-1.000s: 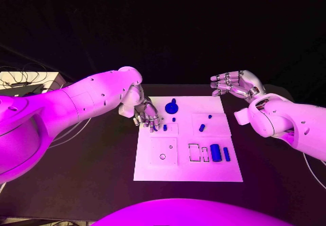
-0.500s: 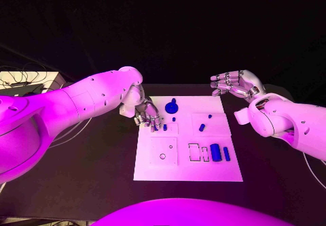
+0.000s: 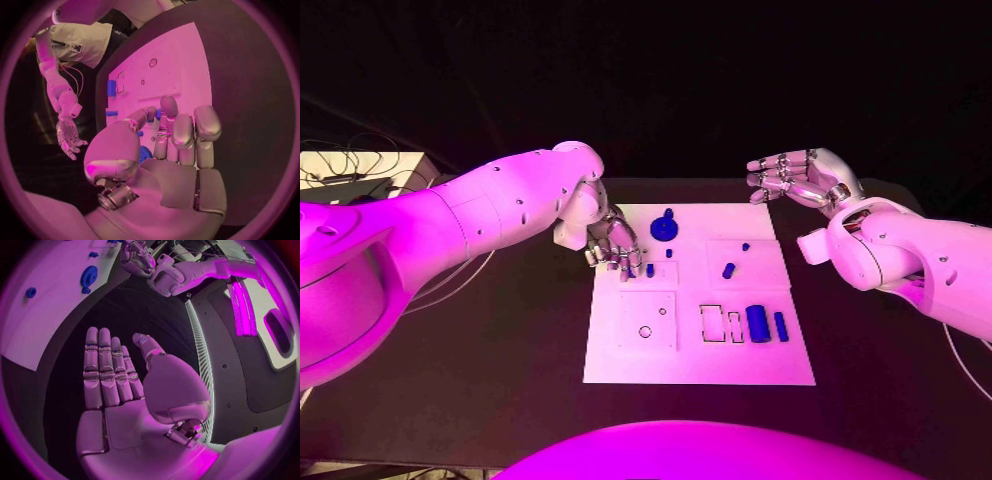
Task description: Assemble the parts on the task board
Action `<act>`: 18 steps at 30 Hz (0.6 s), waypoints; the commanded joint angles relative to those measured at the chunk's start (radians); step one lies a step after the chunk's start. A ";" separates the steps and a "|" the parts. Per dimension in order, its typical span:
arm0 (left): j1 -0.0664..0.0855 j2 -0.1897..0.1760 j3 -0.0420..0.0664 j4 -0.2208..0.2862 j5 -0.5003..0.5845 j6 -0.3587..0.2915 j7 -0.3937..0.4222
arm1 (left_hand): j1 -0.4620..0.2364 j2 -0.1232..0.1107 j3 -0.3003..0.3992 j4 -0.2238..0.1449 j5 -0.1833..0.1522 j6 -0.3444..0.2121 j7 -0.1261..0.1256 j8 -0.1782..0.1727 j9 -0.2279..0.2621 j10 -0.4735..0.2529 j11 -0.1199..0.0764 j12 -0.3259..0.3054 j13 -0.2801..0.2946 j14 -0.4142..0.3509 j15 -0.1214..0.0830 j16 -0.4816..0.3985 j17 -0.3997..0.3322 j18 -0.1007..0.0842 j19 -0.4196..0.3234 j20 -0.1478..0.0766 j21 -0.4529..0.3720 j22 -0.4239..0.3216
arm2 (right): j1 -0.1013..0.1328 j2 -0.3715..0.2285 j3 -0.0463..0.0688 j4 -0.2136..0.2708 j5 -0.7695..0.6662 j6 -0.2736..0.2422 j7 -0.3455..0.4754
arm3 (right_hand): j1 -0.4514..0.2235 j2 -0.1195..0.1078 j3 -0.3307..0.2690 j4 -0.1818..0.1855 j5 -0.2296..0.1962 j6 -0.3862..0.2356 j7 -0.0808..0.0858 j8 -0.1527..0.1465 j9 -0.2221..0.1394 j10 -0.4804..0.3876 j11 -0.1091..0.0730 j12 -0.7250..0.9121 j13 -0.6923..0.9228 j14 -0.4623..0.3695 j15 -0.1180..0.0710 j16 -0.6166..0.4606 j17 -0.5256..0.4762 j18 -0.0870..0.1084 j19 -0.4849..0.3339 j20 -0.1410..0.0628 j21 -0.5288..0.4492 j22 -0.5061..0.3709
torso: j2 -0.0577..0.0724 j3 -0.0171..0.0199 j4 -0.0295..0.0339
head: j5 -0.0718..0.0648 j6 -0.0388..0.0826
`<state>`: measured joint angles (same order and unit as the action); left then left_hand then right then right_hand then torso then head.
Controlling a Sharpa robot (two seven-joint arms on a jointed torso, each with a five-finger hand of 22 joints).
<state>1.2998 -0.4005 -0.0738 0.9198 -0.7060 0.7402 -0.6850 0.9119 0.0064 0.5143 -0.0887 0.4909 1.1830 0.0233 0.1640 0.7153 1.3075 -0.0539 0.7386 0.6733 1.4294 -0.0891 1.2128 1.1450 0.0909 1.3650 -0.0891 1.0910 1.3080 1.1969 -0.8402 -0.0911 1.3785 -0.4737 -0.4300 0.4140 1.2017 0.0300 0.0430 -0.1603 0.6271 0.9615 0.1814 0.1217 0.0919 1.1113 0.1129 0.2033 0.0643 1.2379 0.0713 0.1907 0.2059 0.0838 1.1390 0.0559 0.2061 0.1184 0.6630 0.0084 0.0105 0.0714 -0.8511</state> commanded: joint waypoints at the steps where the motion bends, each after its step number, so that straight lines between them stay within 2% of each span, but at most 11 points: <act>1: -0.003 -0.002 -0.002 0.001 -0.018 0.018 0.001 | 0.016 0.004 0.193 -0.194 0.003 0.008 -0.002 -0.002 0.001 0.000 -0.005 0.004 -0.001 0.003 -0.002 0.005 0.000 -0.016 0.000 -0.005 0.006 0.021 | 0.000 0.000 0.000 0.001 -0.006 0.010 0.005 | -0.004 -0.004 0.000 -0.004 0.004 -0.001 0.006 -0.004 -0.001 0.008 0.002 -0.003 -0.001 -0.005 -0.002 -0.004 -0.001 -0.014 -0.005 0.000 0.006 0.001 | 0.000 0.0000 0.0002 | 0.000 0.000; 11: -0.003 -0.013 -0.001 0.006 -0.069 -0.033 0.015 | 0.018 0.004 0.192 -0.193 0.003 0.009 -0.002 -0.003 0.001 0.001 -0.006 0.003 -0.002 0.003 -0.002 0.005 0.000 -0.017 0.001 -0.007 0.008 0.021 | 0.000 0.000 0.000 0.001 -0.006 0.011 0.005 | -0.004 -0.004 0.000 -0.004 0.004 -0.001 0.006 -0.004 -0.001 0.008 0.002 -0.003 -0.001 -0.005 -0.002 -0.004 -0.001 -0.014 -0.005 0.000 0.006 0.001 | 0.000 -0.0010 0.0005 | 0.000 -0.001; 18: -0.003 -0.022 -0.001 0.014 -0.080 -0.054 0.023 | 0.018 0.005 0.193 -0.193 0.003 0.009 -0.001 -0.004 0.001 0.001 -0.007 0.003 -0.002 0.003 -0.004 0.005 0.000 -0.017 0.002 -0.009 0.008 0.021 | 0.000 0.000 0.000 0.001 -0.007 0.012 0.005 | -0.004 -0.004 0.000 -0.004 0.004 -0.001 0.006 -0.004 -0.001 0.008 0.002 -0.003 -0.001 -0.005 -0.002 -0.004 -0.001 -0.014 -0.005 0.000 0.006 0.001 | 0.000 -0.0002 0.0006 | 0.000 -0.002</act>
<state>1.3004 -0.4214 -0.0723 0.9318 -0.7519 0.7083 -0.6696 0.9119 0.0064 0.5131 -0.0899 0.4892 1.1850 0.0212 0.1621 0.7149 1.3071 -0.0533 0.7385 0.6723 1.4294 -0.0891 1.2127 1.1450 0.0909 1.3687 -0.0926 1.0950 1.3078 1.1969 -0.8405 -0.0911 1.3785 -0.4741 -0.4295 0.4140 1.2017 0.0300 0.0430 -0.1603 0.6271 0.9616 0.1813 0.1217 0.0920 1.1113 0.1129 0.2033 0.0643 1.2379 0.0713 0.1907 0.2059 0.0838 1.1391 0.0559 0.2061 0.1182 0.6634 0.0079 0.0108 0.0710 -0.8525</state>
